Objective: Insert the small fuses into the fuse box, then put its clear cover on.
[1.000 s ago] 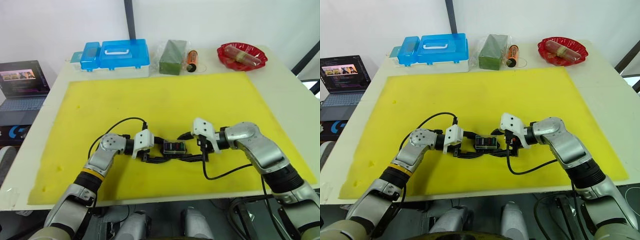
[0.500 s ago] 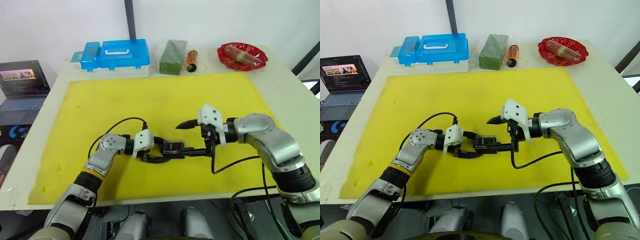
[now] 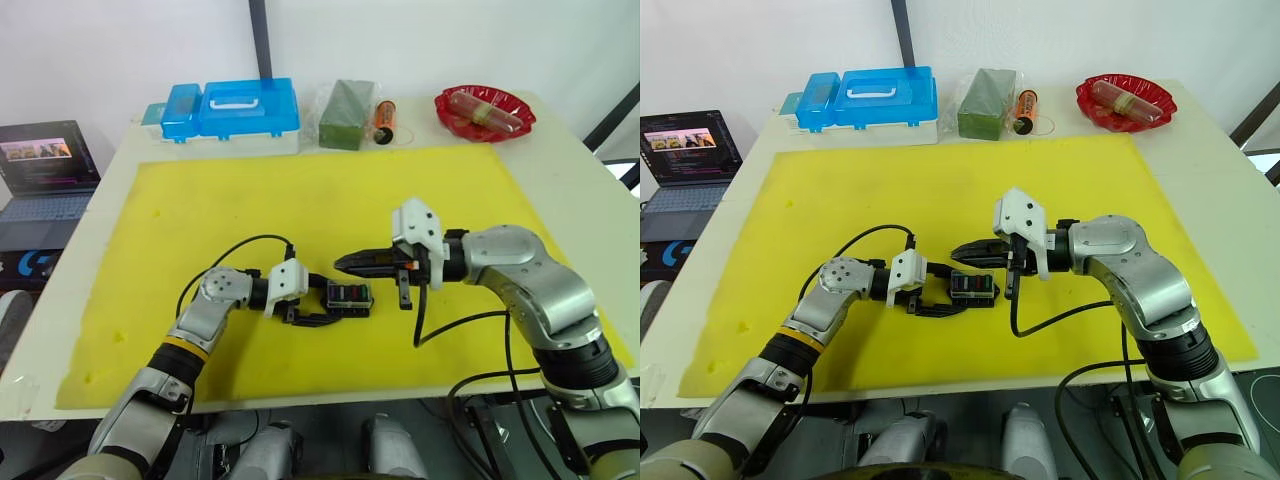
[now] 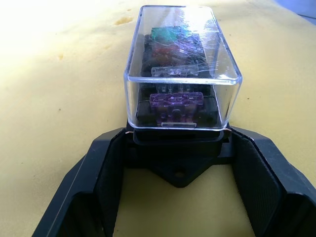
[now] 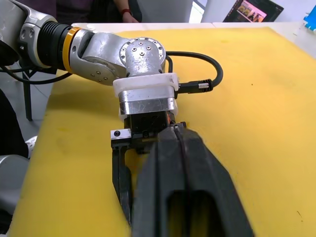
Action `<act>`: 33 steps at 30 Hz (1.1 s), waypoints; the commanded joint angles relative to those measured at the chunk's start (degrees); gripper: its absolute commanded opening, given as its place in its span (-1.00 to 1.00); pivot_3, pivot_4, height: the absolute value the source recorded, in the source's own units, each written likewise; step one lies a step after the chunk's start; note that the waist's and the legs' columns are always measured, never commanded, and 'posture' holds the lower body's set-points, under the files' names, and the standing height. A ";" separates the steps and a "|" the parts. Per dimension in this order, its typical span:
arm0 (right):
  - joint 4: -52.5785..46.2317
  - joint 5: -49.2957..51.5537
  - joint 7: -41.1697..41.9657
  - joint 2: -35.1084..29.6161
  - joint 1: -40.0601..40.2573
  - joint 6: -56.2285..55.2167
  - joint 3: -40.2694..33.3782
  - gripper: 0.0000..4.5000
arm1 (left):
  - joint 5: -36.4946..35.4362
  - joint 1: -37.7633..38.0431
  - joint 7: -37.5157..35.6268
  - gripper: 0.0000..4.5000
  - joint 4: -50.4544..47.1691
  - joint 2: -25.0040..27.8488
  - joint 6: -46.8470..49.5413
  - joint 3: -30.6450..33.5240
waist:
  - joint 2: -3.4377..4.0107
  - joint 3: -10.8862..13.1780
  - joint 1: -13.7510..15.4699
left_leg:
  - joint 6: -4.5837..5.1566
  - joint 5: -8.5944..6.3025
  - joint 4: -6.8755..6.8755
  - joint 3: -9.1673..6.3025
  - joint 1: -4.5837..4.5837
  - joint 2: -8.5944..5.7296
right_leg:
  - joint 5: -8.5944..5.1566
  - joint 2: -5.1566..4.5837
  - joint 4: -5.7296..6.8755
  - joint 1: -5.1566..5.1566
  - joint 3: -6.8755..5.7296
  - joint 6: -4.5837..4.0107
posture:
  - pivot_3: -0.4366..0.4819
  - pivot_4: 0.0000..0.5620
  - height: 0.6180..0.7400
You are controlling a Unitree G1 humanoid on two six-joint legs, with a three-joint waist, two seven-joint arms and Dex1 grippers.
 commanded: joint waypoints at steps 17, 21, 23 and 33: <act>23.96 -11.04 7.40 1.26 5.43 -11.11 13.11 -0.97 | 1.69 4.17 1.47 0.24 -2.16 1.58 2.96 -0.25 | -0.04 -0.93 -0.86 | 0.07 -0.05 -0.35 -0.24 0.92 0.05 | -0.01 0.07 -0.63 1.14 -0.18 0.00 | -0.05 -0.47 1.00; 21.15 -10.24 6.21 2.53 5.45 -11.26 12.11 -0.97 | 1.64 4.90 1.56 0.24 -3.04 2.40 3.35 0.12 | -0.03 -0.99 -1.19 | 0.07 -0.17 -0.40 -0.37 0.98 0.06 | -0.01 0.10 -0.71 1.17 -0.18 0.00 | -0.05 -0.47 1.00; 20.26 -10.15 4.82 3.58 4.56 -12.44 10.90 -0.97 | 1.54 5.17 1.64 0.24 -3.46 2.69 3.60 0.19 | -0.03 -0.98 -1.22 | 0.06 -0.17 -0.40 -0.41 0.98 0.07 | -0.01 0.13 -0.72 1.15 -0.18 0.00 | -0.05 -0.47 1.00; 6.61 -0.82 -1.19 1.08 3.29 -4.70 -4.23 -0.89 | 0.56 4.68 3.54 0.24 -3.16 2.91 3.84 2.20 | 0.02 -0.72 -1.00 | 0.03 -0.19 -0.34 -0.45 0.78 0.04 | 0.00 0.13 -0.72 0.95 -0.14 0.00 | -0.05 -0.47 1.00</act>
